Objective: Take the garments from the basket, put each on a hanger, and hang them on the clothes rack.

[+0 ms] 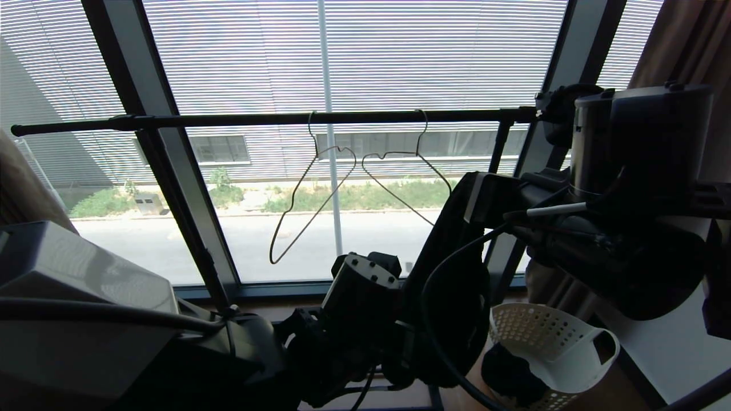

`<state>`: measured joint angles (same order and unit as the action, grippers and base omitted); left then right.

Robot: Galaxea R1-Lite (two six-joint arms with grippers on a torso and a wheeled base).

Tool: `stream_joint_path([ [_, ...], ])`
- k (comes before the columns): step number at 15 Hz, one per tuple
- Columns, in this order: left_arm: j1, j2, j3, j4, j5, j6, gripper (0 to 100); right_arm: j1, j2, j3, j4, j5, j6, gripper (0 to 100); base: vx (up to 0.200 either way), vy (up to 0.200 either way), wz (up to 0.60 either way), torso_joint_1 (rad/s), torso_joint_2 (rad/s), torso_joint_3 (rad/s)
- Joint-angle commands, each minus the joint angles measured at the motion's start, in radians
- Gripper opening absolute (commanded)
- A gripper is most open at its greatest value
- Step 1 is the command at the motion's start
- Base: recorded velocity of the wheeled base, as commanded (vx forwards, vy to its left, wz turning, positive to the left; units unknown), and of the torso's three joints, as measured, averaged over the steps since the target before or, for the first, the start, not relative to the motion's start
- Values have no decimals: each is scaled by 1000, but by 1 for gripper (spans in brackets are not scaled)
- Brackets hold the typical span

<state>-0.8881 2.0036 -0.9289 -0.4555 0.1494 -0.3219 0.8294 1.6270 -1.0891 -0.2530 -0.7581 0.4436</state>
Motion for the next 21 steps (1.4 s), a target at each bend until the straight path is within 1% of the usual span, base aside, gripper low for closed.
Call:
stream_joint_path([
  [1, 0, 24, -5, 0, -1, -5, 100, 1, -3, 2, 0, 0, 0, 0, 0, 0, 0, 0, 0, 0],
  [3, 0, 29, -5, 0, -1, -19, 100, 1, -1, 0, 0, 0, 4, 0, 0, 0, 0, 0, 0, 0],
  [6, -29, 37, 10, 0, -1, -36, 100, 1, -3, -6, 0, 0, 6, 0, 0, 0, 0, 0, 0, 0],
  [9, -32, 24, 84, -2, 4, -39, 100, -7, -7, -14, 0, -1, 10, 0, 0, 0, 0, 0, 0, 0],
  [10, -32, 12, 91, -2, 15, -39, 0, -9, -7, -14, 0, -1, 10, 0, 0, 0, 0, 0, 0, 0],
  [12, -29, -46, 140, -2, 58, -40, 0, -38, -7, -15, 0, -3, 10, 0, 0, 0, 0, 0, 0, 0],
  [13, -26, -60, 151, -3, 59, -40, 0, -45, -7, -15, 0, -3, 10, 0, 0, 0, 0, 0, 0, 0],
  [16, 15, -213, 245, -3, 65, -45, 0, -85, -10, -12, 1, -3, 4, 0, 0, 0, 0, 0, 0, 0],
  [18, 66, -329, 295, 0, 65, -40, 0, -95, -13, 2, 6, -3, -13, 0, 0, 0, 0, 0, 0, 0],
  [20, 129, -391, 308, 5, 65, -25, 0, -98, -33, 48, 1, 5, -63, 0, 0, 0, 0, 0, 0, 0],
  [21, 172, -402, 308, 5, 65, 0, 0, -98, -49, 71, 1, 17, -97, 0, 0, 0, 0, 0, 0, 0],
])
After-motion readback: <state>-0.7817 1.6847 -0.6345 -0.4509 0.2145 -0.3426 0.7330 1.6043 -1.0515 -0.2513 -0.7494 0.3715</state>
